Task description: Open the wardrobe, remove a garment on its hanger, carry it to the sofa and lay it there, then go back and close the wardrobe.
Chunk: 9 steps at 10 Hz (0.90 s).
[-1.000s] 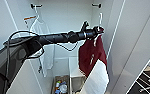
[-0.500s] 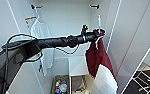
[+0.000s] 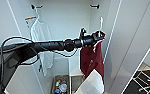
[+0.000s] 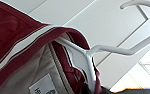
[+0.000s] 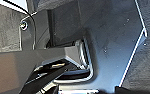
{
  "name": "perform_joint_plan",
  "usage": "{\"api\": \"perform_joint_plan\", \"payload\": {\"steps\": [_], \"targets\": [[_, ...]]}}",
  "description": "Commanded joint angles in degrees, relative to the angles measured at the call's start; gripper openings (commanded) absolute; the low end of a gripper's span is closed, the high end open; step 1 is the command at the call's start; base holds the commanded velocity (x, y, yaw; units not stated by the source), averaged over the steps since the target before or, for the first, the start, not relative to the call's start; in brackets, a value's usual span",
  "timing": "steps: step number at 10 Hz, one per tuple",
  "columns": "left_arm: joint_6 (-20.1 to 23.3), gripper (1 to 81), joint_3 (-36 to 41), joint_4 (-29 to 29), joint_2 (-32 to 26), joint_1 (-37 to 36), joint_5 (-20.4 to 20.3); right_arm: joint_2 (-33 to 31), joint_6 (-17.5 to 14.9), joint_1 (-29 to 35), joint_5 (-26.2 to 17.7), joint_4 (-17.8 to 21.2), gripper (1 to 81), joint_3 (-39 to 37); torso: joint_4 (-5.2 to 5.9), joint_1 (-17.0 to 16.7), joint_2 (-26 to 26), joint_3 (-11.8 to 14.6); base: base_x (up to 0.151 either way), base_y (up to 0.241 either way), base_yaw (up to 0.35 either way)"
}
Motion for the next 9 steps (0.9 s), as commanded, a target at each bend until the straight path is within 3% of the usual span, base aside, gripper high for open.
{"api": "perform_joint_plan", "payload": {"steps": [1, 5, 9], "targets": [[4.99, 1.0, 6.29, 1.94, -2.60, -7.24, -6.84, 0.28, -0.18, 1.64, -3.07, -0.39, 81.1, 0.52, 0.00, 0.00, 0.00, 0.00, 0.000, 0.000, 0.000], [7.98, 1.0, 15.61, 1.94, -7.51, -2.41, -8.68, 0.28, -0.18, 1.64, -3.07, -0.30, 81.1, 0.52, 0.00, 0.00, 0.00, 0.00, 0.000, 0.000, 0.000], [8.69, 1.0, 17.99, 2.21, -10.42, -0.12, -10.10, 0.28, -0.18, 1.55, -2.28, -0.39, 81.1, 0.43, 0.00, 0.00, 0.00, 0.00, 0.000, 0.000, 0.000]]}}
